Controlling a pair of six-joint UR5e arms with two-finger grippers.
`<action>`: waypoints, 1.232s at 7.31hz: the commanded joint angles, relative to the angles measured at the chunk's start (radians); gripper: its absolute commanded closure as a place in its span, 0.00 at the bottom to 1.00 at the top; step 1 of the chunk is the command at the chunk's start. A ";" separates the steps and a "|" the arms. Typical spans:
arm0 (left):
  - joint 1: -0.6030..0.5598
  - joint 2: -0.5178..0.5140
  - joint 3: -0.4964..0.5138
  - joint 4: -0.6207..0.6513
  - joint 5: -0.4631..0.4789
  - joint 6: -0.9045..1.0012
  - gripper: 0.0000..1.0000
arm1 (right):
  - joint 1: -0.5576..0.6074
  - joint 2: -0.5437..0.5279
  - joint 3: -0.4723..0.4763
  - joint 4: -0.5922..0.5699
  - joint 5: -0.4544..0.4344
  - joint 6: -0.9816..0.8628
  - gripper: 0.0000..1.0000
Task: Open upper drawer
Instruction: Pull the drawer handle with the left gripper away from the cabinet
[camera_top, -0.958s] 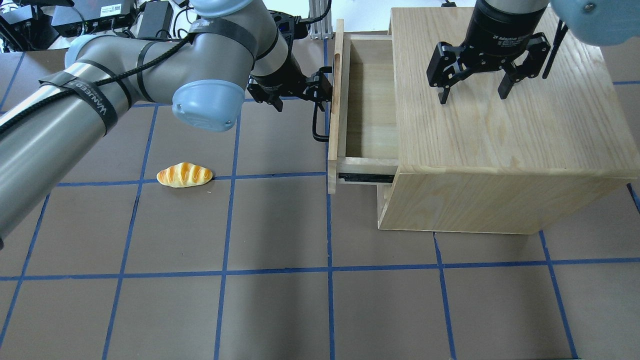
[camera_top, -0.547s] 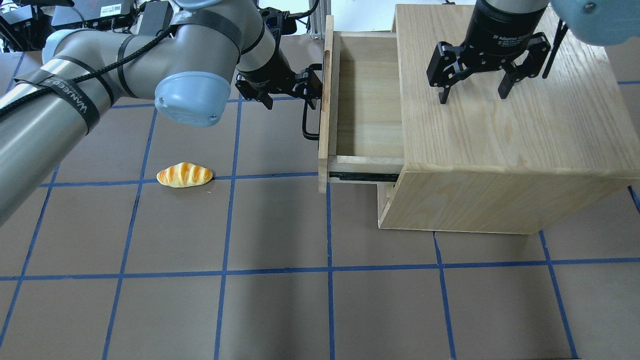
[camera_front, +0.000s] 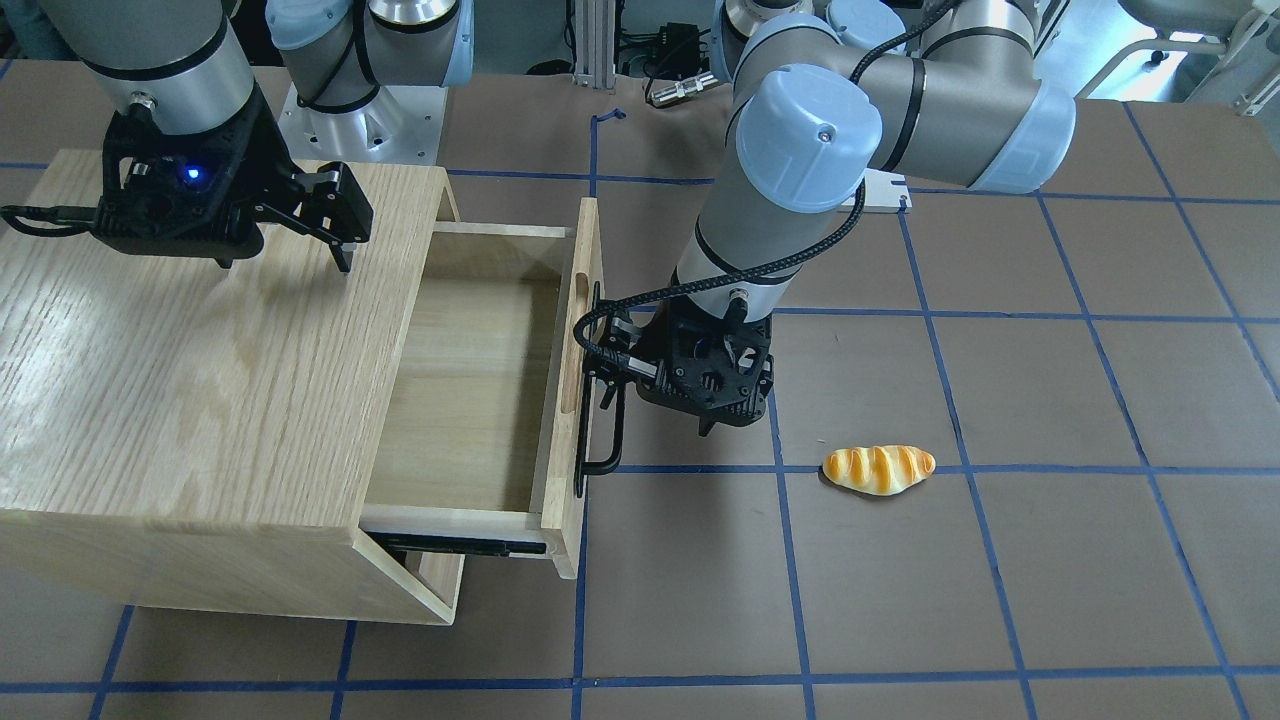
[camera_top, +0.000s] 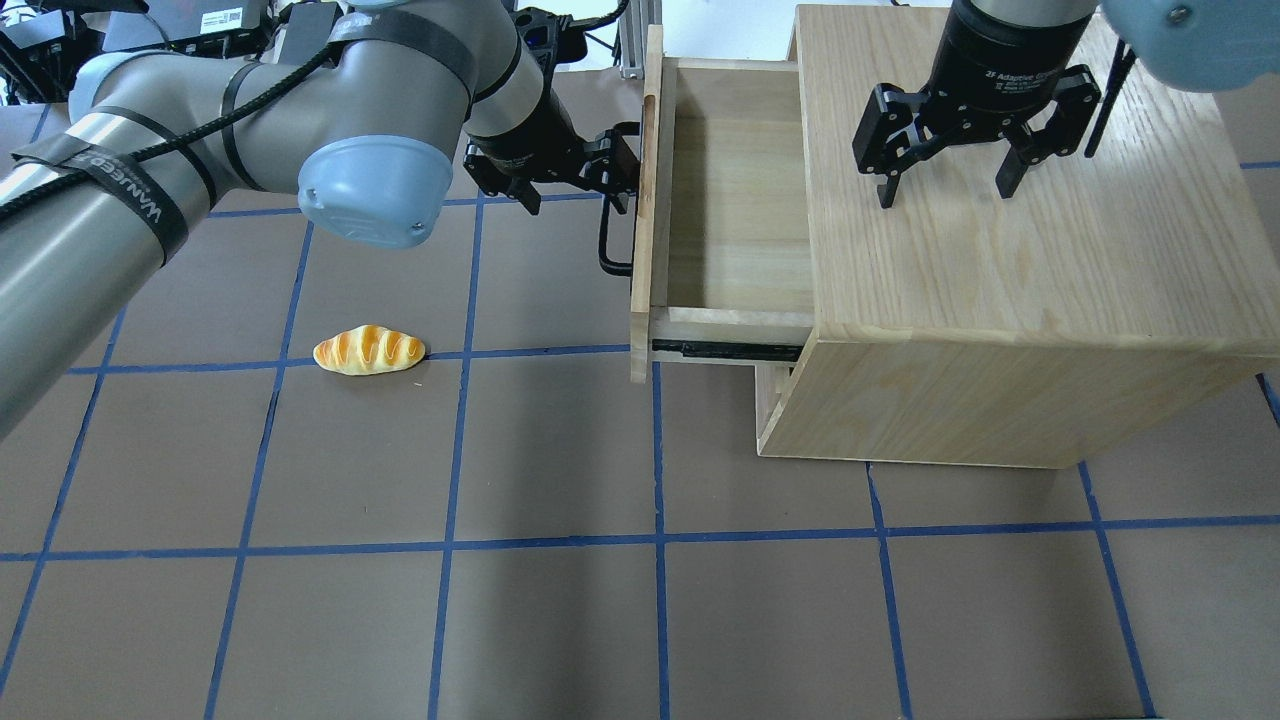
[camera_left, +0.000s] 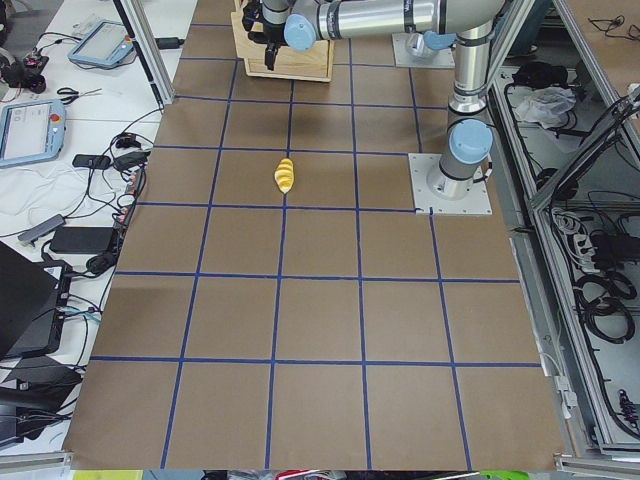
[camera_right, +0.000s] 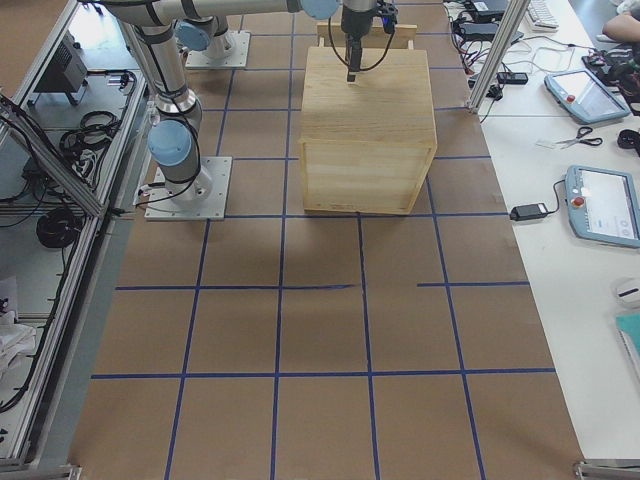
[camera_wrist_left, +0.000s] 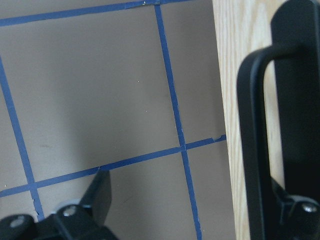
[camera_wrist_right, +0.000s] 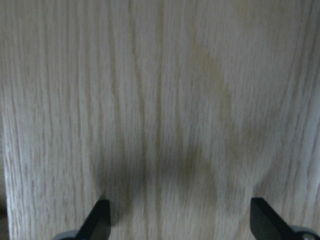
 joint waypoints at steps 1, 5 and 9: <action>0.000 0.003 -0.007 0.000 0.004 0.007 0.00 | 0.000 0.000 -0.001 0.000 0.000 0.000 0.00; 0.000 0.001 -0.003 0.000 0.000 0.007 0.00 | 0.000 0.000 0.001 0.000 0.000 0.000 0.00; 0.063 0.010 0.002 -0.049 0.005 0.053 0.00 | -0.002 0.000 -0.001 0.000 0.000 0.000 0.00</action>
